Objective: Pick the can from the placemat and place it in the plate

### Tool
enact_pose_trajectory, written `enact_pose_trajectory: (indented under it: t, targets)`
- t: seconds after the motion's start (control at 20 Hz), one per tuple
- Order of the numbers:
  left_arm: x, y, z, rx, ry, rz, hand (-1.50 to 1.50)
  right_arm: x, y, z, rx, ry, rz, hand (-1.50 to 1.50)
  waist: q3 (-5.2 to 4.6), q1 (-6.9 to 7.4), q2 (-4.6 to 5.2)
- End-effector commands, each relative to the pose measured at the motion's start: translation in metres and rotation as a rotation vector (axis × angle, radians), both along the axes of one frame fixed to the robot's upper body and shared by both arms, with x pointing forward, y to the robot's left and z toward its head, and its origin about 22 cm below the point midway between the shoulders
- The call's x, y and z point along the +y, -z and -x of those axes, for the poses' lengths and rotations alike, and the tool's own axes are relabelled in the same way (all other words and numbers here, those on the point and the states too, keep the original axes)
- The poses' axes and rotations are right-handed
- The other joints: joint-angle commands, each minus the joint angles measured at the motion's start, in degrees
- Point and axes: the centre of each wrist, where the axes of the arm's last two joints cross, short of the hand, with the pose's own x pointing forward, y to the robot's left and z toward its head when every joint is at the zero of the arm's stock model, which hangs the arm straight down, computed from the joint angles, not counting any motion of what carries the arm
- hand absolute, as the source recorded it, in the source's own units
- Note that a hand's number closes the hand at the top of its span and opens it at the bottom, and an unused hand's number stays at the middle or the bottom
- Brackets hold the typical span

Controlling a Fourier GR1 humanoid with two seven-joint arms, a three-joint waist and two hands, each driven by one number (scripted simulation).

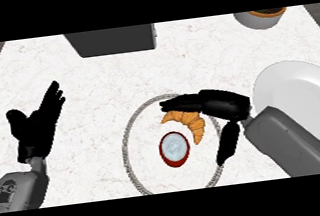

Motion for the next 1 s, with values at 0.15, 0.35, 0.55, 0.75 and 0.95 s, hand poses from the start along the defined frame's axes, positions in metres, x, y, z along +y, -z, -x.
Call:
enact_pose_trajectory:
  t: [0.15,0.35,0.55,0.75,0.95]
  targets:
    - [0.008,-0.013,0.011,-0.007,0.014,0.003,0.0,0.031,0.01,0.015,-0.121,-0.002,0.186,-1.5,0.03,0.36,0.0]
    - [0.007,-0.012,0.005,-0.01,0.0,0.0,0.0,0.041,-0.002,0.008,-0.134,-0.025,0.292,-1.5,0.02,0.31,0.05]
    - [-0.005,-0.004,0.008,0.006,-0.001,-0.006,0.0,0.067,-0.023,0.018,-0.163,-0.033,0.355,-1.5,0.0,0.08,-0.02]
    - [0.008,0.008,-0.006,-0.002,0.009,0.013,0.0,0.06,0.007,0.021,-0.116,-0.063,0.391,-1.5,0.0,-0.07,0.14]
    - [0.015,-0.025,0.005,0.005,0.008,0.002,0.0,0.056,0.014,0.022,-0.146,-0.055,0.425,-1.5,0.03,0.24,0.04]
